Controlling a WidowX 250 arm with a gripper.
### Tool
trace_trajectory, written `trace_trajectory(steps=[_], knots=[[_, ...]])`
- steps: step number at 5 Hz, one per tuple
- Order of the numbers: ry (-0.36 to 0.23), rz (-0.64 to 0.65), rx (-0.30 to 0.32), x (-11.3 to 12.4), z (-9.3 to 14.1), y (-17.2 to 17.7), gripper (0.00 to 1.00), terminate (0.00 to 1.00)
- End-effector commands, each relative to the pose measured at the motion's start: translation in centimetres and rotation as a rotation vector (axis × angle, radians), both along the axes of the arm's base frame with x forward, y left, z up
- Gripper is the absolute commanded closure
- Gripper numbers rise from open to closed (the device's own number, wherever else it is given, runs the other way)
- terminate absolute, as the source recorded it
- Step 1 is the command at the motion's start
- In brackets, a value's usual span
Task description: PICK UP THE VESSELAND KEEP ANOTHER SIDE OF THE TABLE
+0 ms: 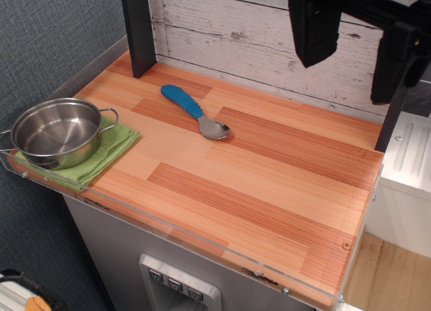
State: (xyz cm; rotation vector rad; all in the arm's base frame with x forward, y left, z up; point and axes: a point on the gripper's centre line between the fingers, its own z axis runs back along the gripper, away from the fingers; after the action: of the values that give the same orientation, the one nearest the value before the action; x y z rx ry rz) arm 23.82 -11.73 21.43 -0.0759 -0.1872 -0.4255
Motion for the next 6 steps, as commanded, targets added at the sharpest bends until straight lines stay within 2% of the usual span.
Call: trace_trajectory(steps=[1,2,3,4,5,6], knots=[[0.000,0.000,0.000,0.0,0.0,0.0,0.00,0.00],[0.037,0.090,0.010,-0.3,-2.2,3.9,0.00,0.00],[0.037,0.150,0.000,-0.8,-4.2,7.6,0.00,0.00],[0.055,0.216,0.047,-1.3,-6.5,12.6,0.00,0.00],[0.049,0.243,0.088,-1.8,-8.7,17.7,0.00,0.00],[0.063,0.285,0.110,-1.9,-10.1,22.4,0.00,0.00]])
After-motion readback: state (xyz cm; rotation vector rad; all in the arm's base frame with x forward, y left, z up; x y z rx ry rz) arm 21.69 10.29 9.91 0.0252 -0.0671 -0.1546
